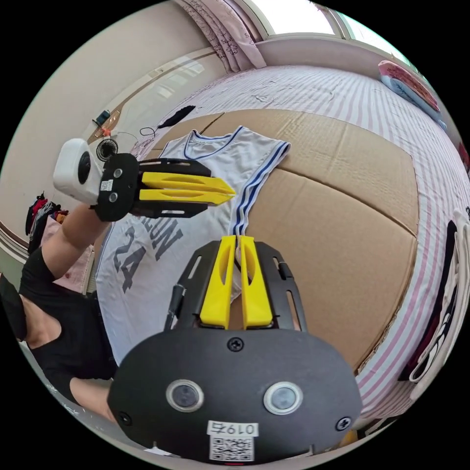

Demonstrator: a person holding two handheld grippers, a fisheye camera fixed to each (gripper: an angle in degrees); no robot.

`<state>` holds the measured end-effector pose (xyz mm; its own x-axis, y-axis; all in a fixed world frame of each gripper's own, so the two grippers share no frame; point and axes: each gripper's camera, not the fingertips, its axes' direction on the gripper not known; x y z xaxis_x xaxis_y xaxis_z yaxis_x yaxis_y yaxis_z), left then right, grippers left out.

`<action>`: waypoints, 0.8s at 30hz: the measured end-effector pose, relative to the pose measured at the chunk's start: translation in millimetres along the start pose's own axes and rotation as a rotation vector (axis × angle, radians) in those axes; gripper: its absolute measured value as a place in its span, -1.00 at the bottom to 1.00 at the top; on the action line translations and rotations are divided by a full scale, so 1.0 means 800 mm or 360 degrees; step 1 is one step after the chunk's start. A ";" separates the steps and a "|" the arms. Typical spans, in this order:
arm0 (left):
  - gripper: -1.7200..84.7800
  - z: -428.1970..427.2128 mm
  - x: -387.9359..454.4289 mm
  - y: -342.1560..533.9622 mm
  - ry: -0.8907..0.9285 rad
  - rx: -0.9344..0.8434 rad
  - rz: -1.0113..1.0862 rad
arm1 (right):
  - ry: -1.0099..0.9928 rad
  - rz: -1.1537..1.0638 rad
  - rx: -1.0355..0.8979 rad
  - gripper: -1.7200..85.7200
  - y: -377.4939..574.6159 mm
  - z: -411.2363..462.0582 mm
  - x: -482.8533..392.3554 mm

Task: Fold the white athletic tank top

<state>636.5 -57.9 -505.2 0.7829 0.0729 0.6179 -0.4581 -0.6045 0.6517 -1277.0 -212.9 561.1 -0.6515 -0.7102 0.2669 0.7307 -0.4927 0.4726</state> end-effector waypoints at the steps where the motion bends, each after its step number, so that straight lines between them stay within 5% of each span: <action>1: -0.90 -0.002 0.008 -0.003 -0.0027 -0.0010 0.0088 | -0.0038 0.0002 0.0027 -0.95 0.002 -0.003 0.004; 10: -0.85 0.009 -0.014 -0.036 0.0388 -0.0079 0.0006 | -0.0029 0.0012 0.0046 -0.97 0.018 -0.002 0.011; 24: -0.92 0.027 0.023 -0.056 0.0306 -0.0185 0.0095 | -0.0018 0.0109 0.0060 -0.94 0.045 0.003 0.037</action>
<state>680.3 -46.4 -532.5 0.6636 0.1961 0.7219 -0.5551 -0.5179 0.6509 -1270.8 -250.6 588.3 -0.6029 -0.7355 0.3091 0.7655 -0.4240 0.4841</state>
